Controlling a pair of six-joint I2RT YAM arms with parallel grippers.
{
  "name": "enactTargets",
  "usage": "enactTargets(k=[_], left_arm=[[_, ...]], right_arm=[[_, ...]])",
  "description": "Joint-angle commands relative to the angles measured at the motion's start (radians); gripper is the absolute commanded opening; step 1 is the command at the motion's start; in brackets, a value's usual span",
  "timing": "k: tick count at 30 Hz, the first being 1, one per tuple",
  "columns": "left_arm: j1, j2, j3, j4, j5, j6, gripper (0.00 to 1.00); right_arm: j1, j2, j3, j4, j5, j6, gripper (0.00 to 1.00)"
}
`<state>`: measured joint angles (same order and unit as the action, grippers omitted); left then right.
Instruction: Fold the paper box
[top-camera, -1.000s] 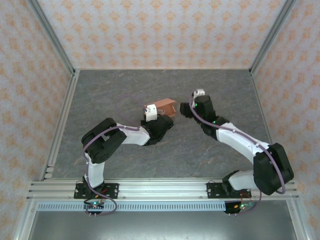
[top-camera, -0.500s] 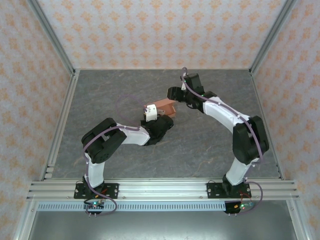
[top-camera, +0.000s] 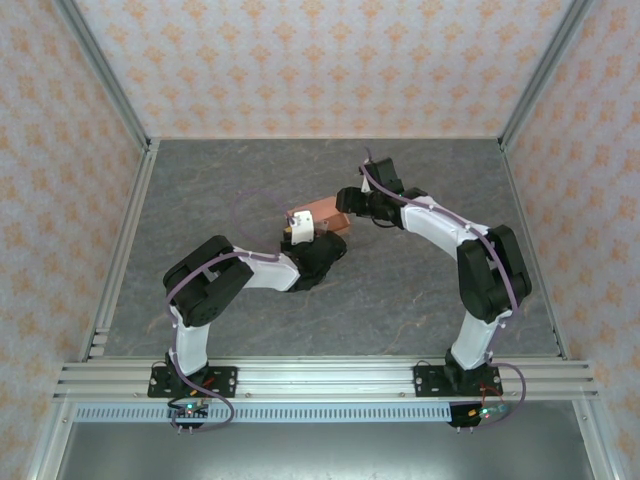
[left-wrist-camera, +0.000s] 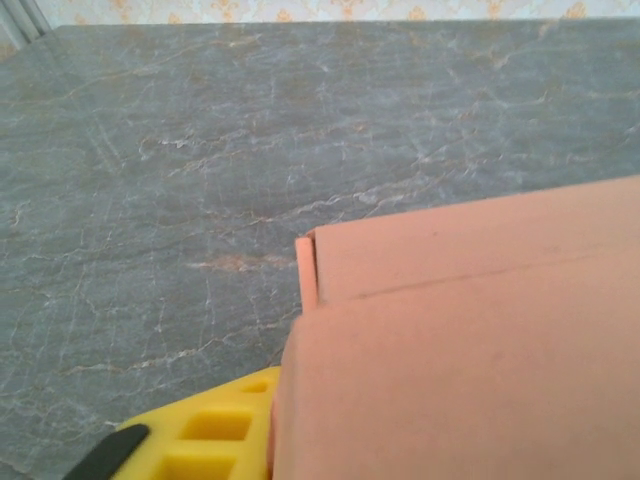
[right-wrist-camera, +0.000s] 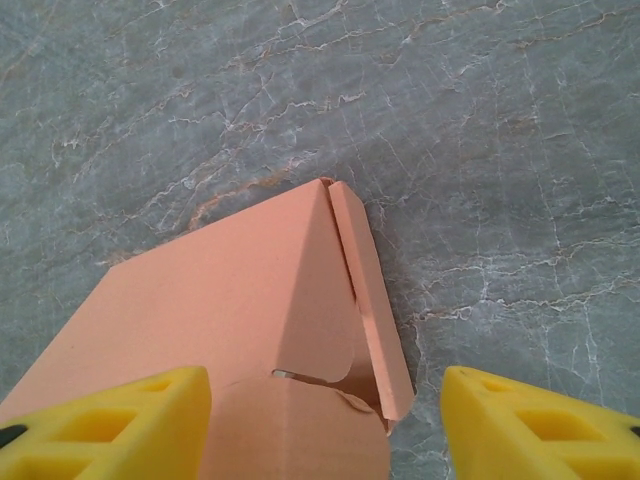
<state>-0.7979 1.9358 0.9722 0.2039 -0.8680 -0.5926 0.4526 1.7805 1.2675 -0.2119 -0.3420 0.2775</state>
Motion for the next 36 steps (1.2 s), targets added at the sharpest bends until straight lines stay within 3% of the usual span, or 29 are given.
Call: enactTargets(k=[1,12,17,23,36], left_arm=[[-0.003,-0.007,-0.018,-0.053,-0.025,0.001,0.27],[-0.025,-0.09,-0.069,-0.076,0.022,0.007,0.39],[-0.034,-0.133,-0.112,-0.094,0.053,0.01,0.56],[-0.038,-0.196,-0.143,-0.144,0.126,0.035,0.61],[-0.052,-0.462,-0.164,-0.42,0.532,0.103,0.66]], right_arm=[[0.004,0.021,-0.018,0.035,0.001,0.017,0.62],[0.005,0.05,-0.028,0.051,0.01,0.015,0.6],[0.005,0.058,-0.03,0.055,0.015,0.014,0.59],[0.007,0.056,-0.014,0.043,0.018,0.014,0.59],[0.007,0.06,0.009,0.025,0.043,0.001,0.57]])
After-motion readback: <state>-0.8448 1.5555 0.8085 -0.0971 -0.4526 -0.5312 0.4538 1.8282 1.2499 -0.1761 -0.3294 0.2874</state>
